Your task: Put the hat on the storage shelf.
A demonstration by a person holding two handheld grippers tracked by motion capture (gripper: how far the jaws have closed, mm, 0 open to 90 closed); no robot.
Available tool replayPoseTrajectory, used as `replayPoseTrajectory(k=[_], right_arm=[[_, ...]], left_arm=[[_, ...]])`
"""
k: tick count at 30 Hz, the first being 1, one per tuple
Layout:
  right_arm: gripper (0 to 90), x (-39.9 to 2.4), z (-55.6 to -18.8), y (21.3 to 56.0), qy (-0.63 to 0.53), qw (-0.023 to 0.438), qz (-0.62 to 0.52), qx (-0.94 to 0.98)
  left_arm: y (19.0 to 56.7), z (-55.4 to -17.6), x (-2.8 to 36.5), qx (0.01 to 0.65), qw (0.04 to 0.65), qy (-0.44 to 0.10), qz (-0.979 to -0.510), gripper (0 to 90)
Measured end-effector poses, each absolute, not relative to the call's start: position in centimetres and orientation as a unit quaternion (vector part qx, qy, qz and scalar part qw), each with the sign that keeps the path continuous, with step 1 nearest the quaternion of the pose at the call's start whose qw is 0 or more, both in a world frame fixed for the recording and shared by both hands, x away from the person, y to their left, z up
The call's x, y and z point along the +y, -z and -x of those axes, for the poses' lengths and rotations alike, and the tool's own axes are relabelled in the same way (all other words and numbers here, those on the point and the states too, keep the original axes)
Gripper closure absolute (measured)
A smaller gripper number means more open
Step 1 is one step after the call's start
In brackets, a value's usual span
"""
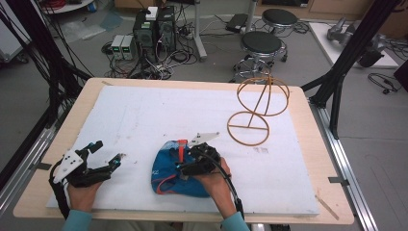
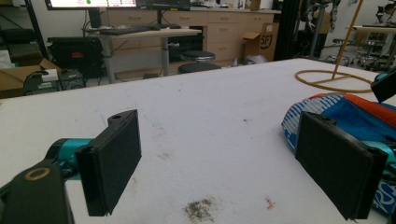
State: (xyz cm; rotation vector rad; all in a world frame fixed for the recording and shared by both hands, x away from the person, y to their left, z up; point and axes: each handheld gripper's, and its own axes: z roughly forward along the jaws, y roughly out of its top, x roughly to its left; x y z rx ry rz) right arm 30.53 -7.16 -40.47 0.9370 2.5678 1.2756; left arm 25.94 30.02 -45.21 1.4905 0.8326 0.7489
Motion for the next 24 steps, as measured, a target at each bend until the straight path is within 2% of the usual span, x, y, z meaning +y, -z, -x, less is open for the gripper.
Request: replayPoseTrajectory(k=[4, 8, 10, 14, 15, 18, 20, 21, 24], right_arm=[[39.4, -6.7, -30.7, 41.1, -0.41, 0.049, -0.319, 0.853], [48.9, -6.4, -31.0, 41.8, -0.396, 0.032, -0.339, 0.853], [50.9, -6.4, -31.2, 42.0, -0.39, 0.02, -0.346, 0.853], [54.5, -6.2, -31.2, 42.0, -0.385, 0.026, -0.353, 0.852], [62.2, -6.2, -31.2, 42.0, -0.386, 0.022, -0.346, 0.855], [72.6, -6.1, -31.2, 42.0, -0.38, 0.021, -0.337, 0.861], [74.1, -6.0, -31.2, 42.1, -0.378, 0.012, -0.337, 0.863], [80.0, -6.0, -31.3, 42.1, -0.372, 0.008, -0.336, 0.865], [82.9, -5.9, -31.2, 42.1, -0.372, 0.008, -0.335, 0.866]], left_arm=[[45.2, -25.9, 30.0, 0.359, 0.596, -0.322, -0.642, 15.2], [45.2, -25.9, 30.0, 0.358, 0.597, -0.322, -0.642, 15.2], [45.2, -25.9, 30.0, 0.358, 0.597, -0.322, -0.642, 15.2], [45.2, -25.9, 30.1, 0.358, 0.597, -0.321, -0.642, 15.2], [45.2, -25.9, 30.0, 0.358, 0.598, -0.322, -0.641, 15.3], [45.2, -25.9, 30.1, 0.357, 0.597, -0.322, -0.642, 15.3], [45.2, -25.9, 30.1, 0.357, 0.597, -0.322, -0.643, 15.2], [45.2, -25.9, 30.1, 0.357, 0.597, -0.322, -0.642, 15.3], [45.2, -25.9, 30.1, 0.357, 0.597, -0.321, -0.642, 15.3]])
